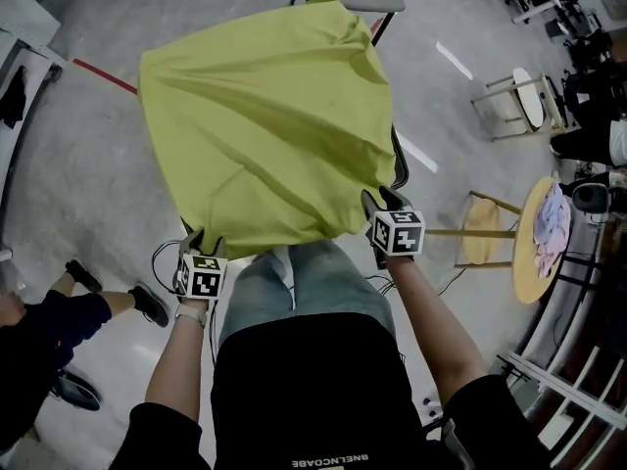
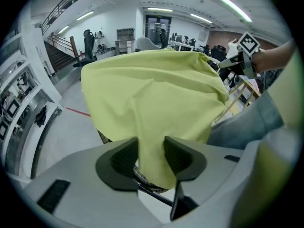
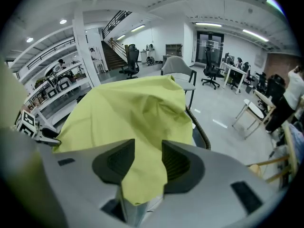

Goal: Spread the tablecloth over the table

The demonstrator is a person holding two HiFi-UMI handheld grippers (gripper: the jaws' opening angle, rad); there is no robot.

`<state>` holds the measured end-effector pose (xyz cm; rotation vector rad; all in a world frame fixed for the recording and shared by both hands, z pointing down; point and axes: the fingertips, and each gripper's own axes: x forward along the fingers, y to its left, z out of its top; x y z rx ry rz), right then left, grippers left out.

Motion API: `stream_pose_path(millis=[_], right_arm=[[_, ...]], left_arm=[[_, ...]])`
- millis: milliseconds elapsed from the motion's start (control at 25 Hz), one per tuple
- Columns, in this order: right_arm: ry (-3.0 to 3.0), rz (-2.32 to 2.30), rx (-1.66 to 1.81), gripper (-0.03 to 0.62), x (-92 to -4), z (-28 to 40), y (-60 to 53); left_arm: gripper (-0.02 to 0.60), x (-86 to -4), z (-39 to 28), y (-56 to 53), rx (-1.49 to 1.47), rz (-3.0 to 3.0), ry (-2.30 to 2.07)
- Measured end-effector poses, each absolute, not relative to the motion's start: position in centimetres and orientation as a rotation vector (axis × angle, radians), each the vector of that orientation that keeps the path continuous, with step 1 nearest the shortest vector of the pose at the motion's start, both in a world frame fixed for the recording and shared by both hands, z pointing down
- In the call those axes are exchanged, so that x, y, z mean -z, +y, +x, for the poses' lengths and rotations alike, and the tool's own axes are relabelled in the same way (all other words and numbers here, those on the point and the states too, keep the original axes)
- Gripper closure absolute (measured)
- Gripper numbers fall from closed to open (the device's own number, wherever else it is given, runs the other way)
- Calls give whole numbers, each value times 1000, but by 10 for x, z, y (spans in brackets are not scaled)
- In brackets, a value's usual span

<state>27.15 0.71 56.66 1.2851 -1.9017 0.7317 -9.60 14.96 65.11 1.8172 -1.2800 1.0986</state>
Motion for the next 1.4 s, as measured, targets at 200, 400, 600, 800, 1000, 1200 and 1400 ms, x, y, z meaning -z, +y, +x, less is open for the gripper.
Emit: stream_pose_path(millis=[200,400,600,800,1000,1200,1400], right_arm=[[-1898,1280,-763,424,-571,264,23],[-1892,1278,-765,424,-573,262,27],[-1881,1279,-775,424,-575,258,24],[-1871,1274,-772,425,-577,258,19],[-1864,1273,-773,424,-578,249,18],[-1859,1278,-782,424,-576,245,13],[-1856,1273,-797,424,-576,243,7]], left_arm=[[554,-652,-109,164,-1193,1775,-1251],[563,-647,-153,174,-1176,1709,-1295],[563,-641,-204,183,-1184,1635,-1348],[563,-640,-251,185,-1238,1574,-1425],[561,-644,-305,186,-1286,1478,-1513],[560,-649,-334,183,-1242,1388,-1585],[558,-648,-320,180,-1186,1394,-1591]])
